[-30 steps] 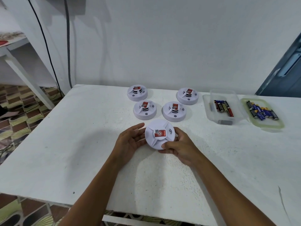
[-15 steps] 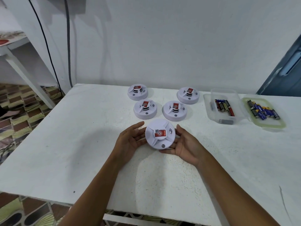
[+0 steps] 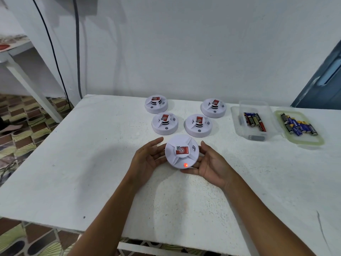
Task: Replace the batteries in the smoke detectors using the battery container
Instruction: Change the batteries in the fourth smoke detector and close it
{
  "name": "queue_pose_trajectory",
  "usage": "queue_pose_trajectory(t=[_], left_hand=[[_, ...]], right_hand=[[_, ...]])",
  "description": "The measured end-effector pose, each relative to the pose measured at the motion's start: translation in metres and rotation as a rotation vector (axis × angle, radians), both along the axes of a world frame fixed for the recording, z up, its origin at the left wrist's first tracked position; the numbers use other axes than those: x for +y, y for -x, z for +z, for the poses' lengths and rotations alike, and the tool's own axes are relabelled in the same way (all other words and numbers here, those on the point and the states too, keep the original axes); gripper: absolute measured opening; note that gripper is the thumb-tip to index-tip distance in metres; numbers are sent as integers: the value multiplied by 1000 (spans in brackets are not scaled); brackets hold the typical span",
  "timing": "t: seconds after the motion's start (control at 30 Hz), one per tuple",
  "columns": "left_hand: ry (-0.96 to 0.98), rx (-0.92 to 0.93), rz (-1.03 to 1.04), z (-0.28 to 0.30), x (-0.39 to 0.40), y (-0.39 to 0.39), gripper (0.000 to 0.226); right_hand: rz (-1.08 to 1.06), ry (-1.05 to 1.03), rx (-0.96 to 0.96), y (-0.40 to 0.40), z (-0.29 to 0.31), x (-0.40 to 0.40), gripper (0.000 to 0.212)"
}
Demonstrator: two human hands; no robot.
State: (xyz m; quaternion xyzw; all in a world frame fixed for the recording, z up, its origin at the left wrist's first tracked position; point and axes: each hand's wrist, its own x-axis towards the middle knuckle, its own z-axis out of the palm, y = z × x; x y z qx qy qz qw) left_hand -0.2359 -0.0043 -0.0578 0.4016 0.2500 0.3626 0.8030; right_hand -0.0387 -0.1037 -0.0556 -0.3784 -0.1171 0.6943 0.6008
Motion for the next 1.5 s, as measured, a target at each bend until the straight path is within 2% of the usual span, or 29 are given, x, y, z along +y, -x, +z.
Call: queue_pose_trajectory(t=[0.4,0.97,1.17,1.5], left_hand=[[-7,5,-1,0,0,0,38],[-10,21,-3,1,0,0,42],[-10,-4,-11,0,0,-1,34],[13,2,-6,1,0,-1,36]], right_hand=[[-2,1,0,1,-1,1,63],[14,-20,-13,0,-2,0,49],[49,-31,-91,0,-1,0,48],[56,-55,-81,2,2,-2,43]])
